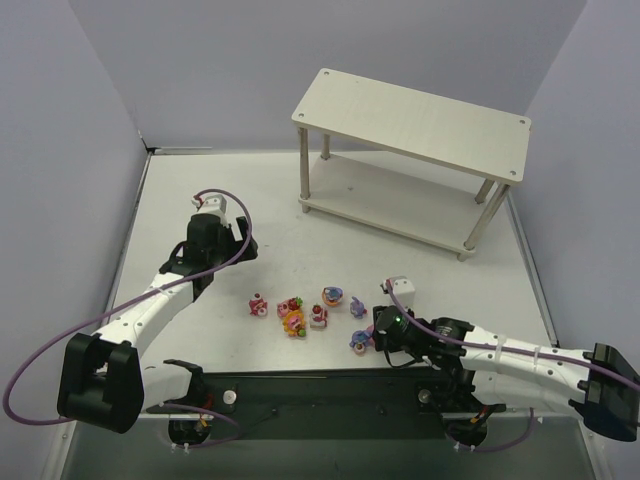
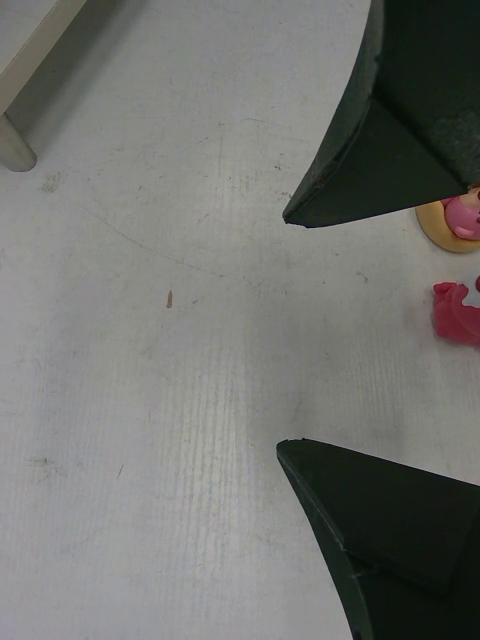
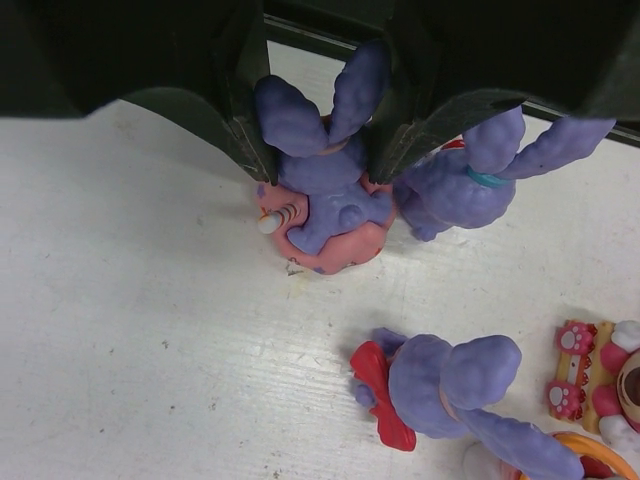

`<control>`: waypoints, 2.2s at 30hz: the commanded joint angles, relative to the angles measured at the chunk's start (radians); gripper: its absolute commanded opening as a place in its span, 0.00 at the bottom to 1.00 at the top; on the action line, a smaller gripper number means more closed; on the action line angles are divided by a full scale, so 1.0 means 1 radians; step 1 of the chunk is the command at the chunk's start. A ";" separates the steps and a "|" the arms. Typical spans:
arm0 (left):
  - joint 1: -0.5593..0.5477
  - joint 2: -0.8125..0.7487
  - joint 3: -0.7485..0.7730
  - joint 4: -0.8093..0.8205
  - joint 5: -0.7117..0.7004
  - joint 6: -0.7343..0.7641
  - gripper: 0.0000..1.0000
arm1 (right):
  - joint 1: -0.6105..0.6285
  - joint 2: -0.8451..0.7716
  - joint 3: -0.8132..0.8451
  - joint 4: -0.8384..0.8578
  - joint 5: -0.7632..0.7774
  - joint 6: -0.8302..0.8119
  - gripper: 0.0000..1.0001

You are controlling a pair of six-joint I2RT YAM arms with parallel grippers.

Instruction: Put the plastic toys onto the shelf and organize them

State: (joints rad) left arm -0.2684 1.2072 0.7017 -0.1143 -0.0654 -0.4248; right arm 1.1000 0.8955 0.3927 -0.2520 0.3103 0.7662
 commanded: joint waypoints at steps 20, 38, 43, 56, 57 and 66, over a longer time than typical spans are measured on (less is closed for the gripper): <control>0.005 -0.018 0.032 -0.004 -0.007 0.018 0.97 | -0.317 0.107 0.763 -0.415 0.118 -0.137 0.00; -0.012 0.002 0.038 0.010 0.029 0.009 0.97 | -0.741 0.385 1.463 -0.567 0.193 -0.131 0.00; -0.014 0.023 0.045 0.002 0.039 0.009 0.97 | -0.808 0.443 1.528 -0.570 0.202 -0.162 0.00; -0.014 0.035 0.050 0.005 0.053 0.011 0.97 | -0.870 0.580 1.640 -0.556 0.230 -0.234 0.00; -0.012 0.037 0.050 0.005 0.053 0.011 0.97 | -0.876 0.588 1.644 -0.556 0.224 -0.232 0.00; -0.012 0.037 0.050 0.005 0.047 0.011 0.97 | -0.919 0.597 1.644 -0.556 0.147 -0.185 0.12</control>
State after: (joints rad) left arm -0.2798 1.2423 0.7055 -0.1238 -0.0238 -0.4129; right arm 0.1947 1.5017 2.0052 -0.8219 0.4896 0.5598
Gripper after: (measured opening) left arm 0.974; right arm 0.380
